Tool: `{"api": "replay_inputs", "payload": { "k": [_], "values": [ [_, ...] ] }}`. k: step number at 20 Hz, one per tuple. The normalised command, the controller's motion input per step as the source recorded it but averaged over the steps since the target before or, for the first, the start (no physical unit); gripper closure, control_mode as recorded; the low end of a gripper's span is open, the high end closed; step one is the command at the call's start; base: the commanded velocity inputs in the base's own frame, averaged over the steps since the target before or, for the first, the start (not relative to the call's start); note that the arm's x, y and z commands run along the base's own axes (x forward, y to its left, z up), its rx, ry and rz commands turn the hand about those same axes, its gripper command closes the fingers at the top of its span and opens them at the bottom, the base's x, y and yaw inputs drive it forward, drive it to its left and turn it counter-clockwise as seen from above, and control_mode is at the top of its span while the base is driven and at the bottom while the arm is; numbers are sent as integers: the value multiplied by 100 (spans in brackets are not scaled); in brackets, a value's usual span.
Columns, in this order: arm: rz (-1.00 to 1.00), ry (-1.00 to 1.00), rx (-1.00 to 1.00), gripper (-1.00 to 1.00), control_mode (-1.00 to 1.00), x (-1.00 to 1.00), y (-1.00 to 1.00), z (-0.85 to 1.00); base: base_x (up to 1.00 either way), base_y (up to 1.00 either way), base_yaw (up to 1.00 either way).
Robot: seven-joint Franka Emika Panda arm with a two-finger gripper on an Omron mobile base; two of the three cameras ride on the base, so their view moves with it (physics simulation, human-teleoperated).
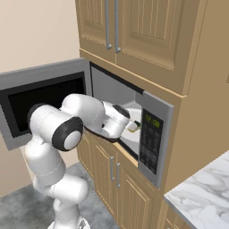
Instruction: Place the sponge inside the microwave to prepare for sanitizing.
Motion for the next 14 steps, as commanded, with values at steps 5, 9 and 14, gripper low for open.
{"api": "replay_inputs", "payload": {
  "k": [5,9,14],
  "values": [
    [2,-13,-10,-100,-100,-74,50,12,0,0,0],
    [0,-5,-2,-100,-100,-64,22,66,0,0,0],
    [0,-3,-6,-100,-100,-65,32,84,0,0,0]
  ]
}}
